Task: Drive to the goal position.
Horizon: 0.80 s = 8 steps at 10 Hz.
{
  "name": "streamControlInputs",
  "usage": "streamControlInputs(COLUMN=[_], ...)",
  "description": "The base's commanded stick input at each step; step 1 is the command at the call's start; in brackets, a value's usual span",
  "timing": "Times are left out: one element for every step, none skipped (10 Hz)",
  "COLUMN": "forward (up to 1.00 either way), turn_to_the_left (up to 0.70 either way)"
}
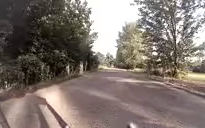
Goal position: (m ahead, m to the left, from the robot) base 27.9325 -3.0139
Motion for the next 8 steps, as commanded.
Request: streamControlInputs(forward=[0.56,0.7,0.7,0.7,0.7,0.7,0.7,0.7], turn_to_the_left=[0.0,0.0,0.0,0.0,0.0,0.0,0.0,0.0])
